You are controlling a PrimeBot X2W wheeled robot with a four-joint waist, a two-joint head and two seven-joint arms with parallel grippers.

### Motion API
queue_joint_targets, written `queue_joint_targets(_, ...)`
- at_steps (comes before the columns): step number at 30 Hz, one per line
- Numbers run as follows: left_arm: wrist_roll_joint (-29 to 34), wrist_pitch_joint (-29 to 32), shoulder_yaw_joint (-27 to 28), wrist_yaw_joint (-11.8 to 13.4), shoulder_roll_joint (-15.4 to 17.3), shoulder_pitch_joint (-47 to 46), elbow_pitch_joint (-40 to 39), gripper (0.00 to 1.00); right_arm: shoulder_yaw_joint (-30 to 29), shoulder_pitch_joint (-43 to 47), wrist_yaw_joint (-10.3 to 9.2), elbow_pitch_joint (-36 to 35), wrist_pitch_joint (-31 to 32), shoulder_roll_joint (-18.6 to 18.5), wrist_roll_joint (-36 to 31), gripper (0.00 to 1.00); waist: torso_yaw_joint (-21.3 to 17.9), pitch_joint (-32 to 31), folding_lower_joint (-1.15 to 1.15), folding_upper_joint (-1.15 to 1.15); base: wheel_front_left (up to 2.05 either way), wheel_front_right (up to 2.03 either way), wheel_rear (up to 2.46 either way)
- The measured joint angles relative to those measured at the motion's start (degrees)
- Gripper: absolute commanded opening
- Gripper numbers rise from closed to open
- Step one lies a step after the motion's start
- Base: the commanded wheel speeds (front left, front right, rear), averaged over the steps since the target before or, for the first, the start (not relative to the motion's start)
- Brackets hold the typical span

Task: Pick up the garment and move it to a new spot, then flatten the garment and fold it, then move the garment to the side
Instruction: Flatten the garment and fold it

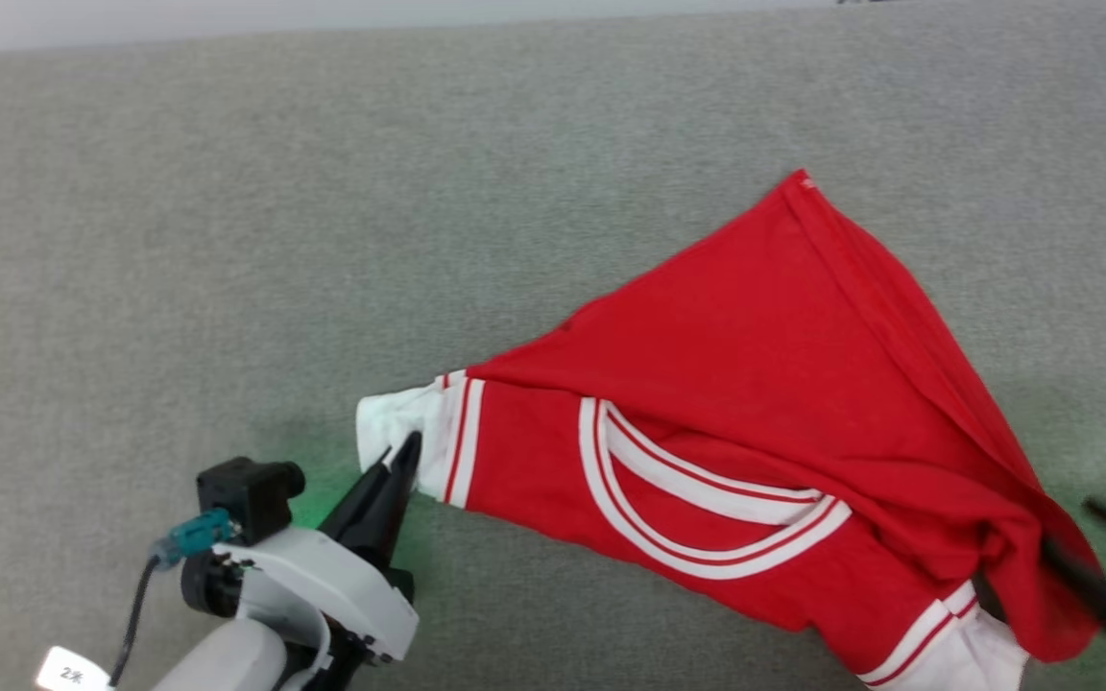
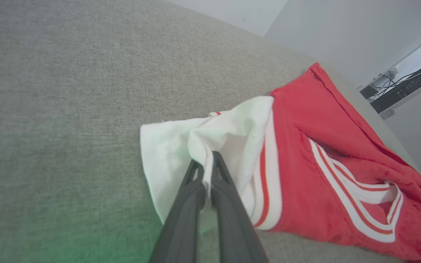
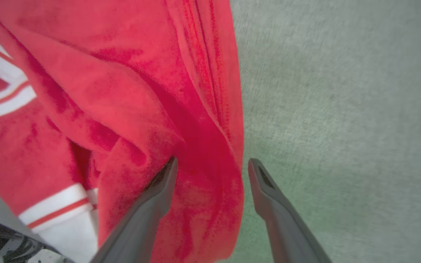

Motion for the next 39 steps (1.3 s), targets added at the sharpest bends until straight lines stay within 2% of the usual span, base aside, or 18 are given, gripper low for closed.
queue_joint_targets(5,0.8,-0.2,-1.0,-0.1,-1.2,-0.4,-0.1,0.0,-6.4,-3.3,0.0,-7.4,5.7,-2.2,-1.0,1.0,1.9,0.1,0.0,0.0,0.0,0.0,0.0)
queue_joint_targets(10,1.4,-0.2,-1.9,-0.7,-2.4,-2.2,-0.2,0.0,-6.2,-14.0,0.01,-8.2,9.5,-2.9,-1.5,1.0,4.4,0.9,0.0,0.0,0.0,0.0,0.0)
queue_joint_targets(15,2.3,-0.2,-2.9,-1.7,-4.5,-5.0,0.6,0.0,2.0,-27.4,0.01,-1.2,11.6,-2.8,-2.6,1.0,7.1,2.5,0.0,0.0,0.0,0.0,0.0)
queue_joint_targets(21,3.4,-0.3,-4.6,-3.5,-7.6,-8.4,2.6,0.0,12.3,-41.6,0.0,12.5,11.5,-3.2,-3.6,1.0,10.8,5.3,0.0,0.0,0.0,0.0,0.0)
queue_joint_targets(29,4.2,-1.3,-6.4,-5.8,-11.4,-11.1,6.3,0.0,24.0,-49.2,0.01,24.8,9.4,-4.9,-0.5,1.0,16.0,8.2,0.0,0.0,0.0,0.0,0.0)
queue_joint_targets(30,4.2,-1.5,-6.4,-6.0,-11.7,-11.4,6.6,0.0,25.1,-49.9,0.01,25.5,9.4,-5.4,0.0,0.83,16.5,8.5,0.0,0.0,0.0,0.0,0.0)
queue_joint_targets(31,4.2,-1.5,-6.4,-6.1,-12.0,-11.5,6.9,0.0,26.1,-50.7,0.01,26.0,9.4,-5.8,0.6,0.42,16.9,8.8,0.0,0.0,0.0,0.0,0.0)
queue_joint_targets(32,4.2,-1.8,-6.3,-6.2,-12.2,-11.5,7.1,0.0,26.7,-51.1,0.01,26.4,9.4,-6.2,1.4,0.11,17.2,9.1,0.0,0.0,0.0,0.0,0.0)
queue_joint_targets(33,4.1,-2.0,-6.1,-6.5,-12.3,-11.5,7.2,0.0,27.3,-51.7,0.01,26.9,8.9,-6.3,2.1,0.0,17.5,9.4,0.0,0.0,0.0,0.0,0.0)
queue_joint_targets(39,4.1,-2.8,-4.6,-6.9,-11.7,-11.6,7.8,0.0,29.0,-53.4,0.02,30.4,2.2,-4.9,4.0,0.0,17.2,9.3,0.0,0.0,0.0,0.0,0.0)
